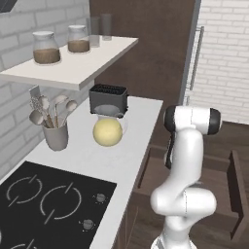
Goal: Pick the peeler from the drawer and place it on the counter.
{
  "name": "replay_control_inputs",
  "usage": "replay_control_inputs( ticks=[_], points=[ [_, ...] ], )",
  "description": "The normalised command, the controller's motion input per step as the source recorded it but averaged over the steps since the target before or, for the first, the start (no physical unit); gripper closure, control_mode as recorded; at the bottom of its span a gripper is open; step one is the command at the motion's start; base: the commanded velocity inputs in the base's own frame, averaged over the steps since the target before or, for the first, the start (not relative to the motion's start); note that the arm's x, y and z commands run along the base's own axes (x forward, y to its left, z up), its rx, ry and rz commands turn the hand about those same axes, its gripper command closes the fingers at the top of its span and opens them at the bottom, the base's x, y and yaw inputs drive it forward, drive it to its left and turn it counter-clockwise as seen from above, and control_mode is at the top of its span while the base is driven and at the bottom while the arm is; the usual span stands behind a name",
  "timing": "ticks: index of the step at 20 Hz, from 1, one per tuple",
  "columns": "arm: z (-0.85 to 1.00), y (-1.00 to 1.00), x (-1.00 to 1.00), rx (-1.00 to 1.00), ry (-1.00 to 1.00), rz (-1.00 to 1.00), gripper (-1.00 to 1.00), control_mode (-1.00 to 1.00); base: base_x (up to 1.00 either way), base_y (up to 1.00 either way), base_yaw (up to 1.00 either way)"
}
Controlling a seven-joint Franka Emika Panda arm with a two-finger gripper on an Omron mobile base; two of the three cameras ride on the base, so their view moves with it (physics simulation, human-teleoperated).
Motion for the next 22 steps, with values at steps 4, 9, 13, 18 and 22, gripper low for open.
replay_control_inputs(
  ticks=[4, 9, 13, 18, 22],
  points=[
    [0.18, -0.06, -0.40, 0.03, -0.04, 0.00, 1.00, -1.00, 0.00, 0.00, 0.00],
    [0.94, -0.20, -0.35, 0.10, -0.18, 0.00, 1.00, -1.00, 0.00, 0.00, 0.00],
    [1.00, -0.27, -0.16, 0.10, -0.12, 0.00, 1.00, -1.00, 0.00, 0.00, 0.00],
    [1.00, -0.19, -0.03, 0.07, -0.07, 0.00, 1.00, -1.00, 0.00, 0.00, 0.00],
    [1.00, 0.00, 0.00, 0.03, -0.02, 0.00, 1.00, -1.00, 0.00, 0.00, 0.00]
  ],
)
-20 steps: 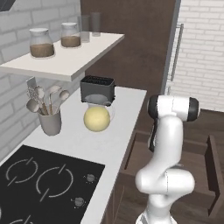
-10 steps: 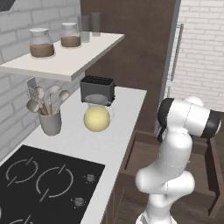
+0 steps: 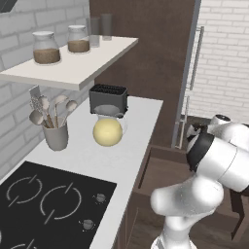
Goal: Pick the peeler from the drawer and place it on the counter.
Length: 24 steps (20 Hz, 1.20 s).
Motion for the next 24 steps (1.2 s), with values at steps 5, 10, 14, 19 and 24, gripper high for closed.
replay_control_inputs(
  ticks=[5, 10, 14, 19, 24],
  points=[
    [1.00, 0.51, 0.02, 0.02, -0.03, 0.00, 1.00, -1.00, 0.00, 0.00, 0.00],
    [1.00, 0.86, 0.01, 0.02, 0.00, 0.03, 1.00, -1.00, 0.00, 0.00, 0.00],
    [0.88, 0.86, 0.00, 0.01, 0.00, 0.15, 1.00, -1.00, 0.00, 0.00, 0.00],
    [0.67, 0.38, 0.52, 0.00, -0.02, 0.12, 1.00, -1.00, 0.00, 0.00, 0.00],
    [0.07, 0.57, -0.46, 0.00, -0.09, 0.26, 1.00, -1.00, 0.00, 0.00, 0.00]
  ],
)
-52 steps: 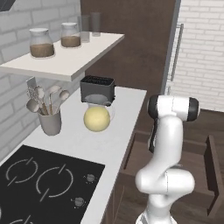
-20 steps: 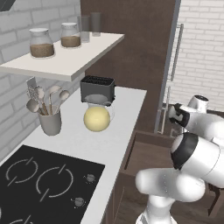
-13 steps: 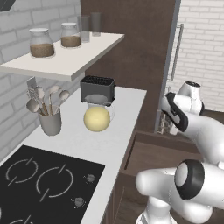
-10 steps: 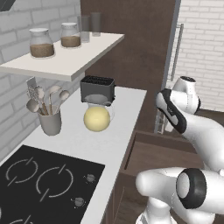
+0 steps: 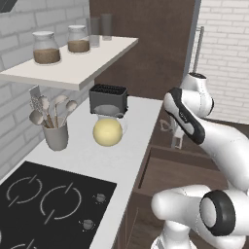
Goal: Pick the peeler from the drawer and place it on the counter.
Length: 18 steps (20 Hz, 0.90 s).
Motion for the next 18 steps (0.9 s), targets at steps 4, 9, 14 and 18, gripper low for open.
replay_control_inputs(
  ticks=[4, 9, 14, 18],
  points=[
    [-0.04, 0.85, -0.16, 0.00, -0.14, 0.26, 1.00, -1.00, 0.00, 0.00, 0.00],
    [-0.08, 0.92, 0.12, 0.00, -0.10, 0.17, 1.00, -1.00, 0.00, 0.00, 0.00],
    [-0.30, 0.77, 0.03, 0.00, -0.07, 0.09, 1.00, -1.00, 0.00, 0.00, 0.00],
    [-0.29, 0.64, 0.16, 0.00, -0.02, 0.06, 1.00, -1.00, 0.00, 0.00, 0.00]
  ],
)
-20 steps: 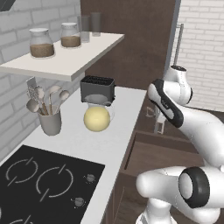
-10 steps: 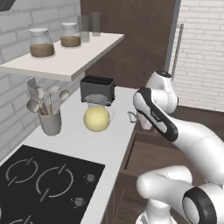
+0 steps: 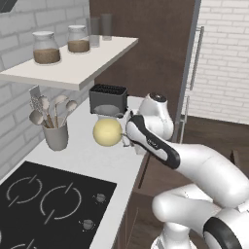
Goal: Pick the peeler from the drawer and place it on the counter.
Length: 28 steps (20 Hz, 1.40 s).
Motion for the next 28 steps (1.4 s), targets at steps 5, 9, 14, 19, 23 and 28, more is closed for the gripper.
replay_control_inputs(
  ticks=[5, 9, 14, 19, 23, 28],
  points=[
    [-0.40, 0.57, 0.00, -0.01, 0.00, 0.05, 1.00, -1.00, 0.00, 0.00, 0.00],
    [-0.59, 0.57, 0.09, -0.04, 0.01, 0.06, 1.00, -1.00, 0.00, 0.00, 0.00],
    [-0.41, 0.24, 0.33, -0.08, 0.02, 0.02, 1.00, -1.00, 0.00, 0.00, 0.00],
    [-0.01, 0.36, 0.30, -0.12, 0.02, 0.00, 1.00, -1.00, 0.00, 0.00, 0.00],
    [0.00, 0.33, 0.43, -0.11, 0.04, 0.00, 1.00, -1.00, 0.00, 0.00, 0.00],
    [-0.13, 0.06, 0.40, -0.07, 0.07, 0.00, 1.00, -1.00, 0.00, 0.00, 0.00]
  ],
)
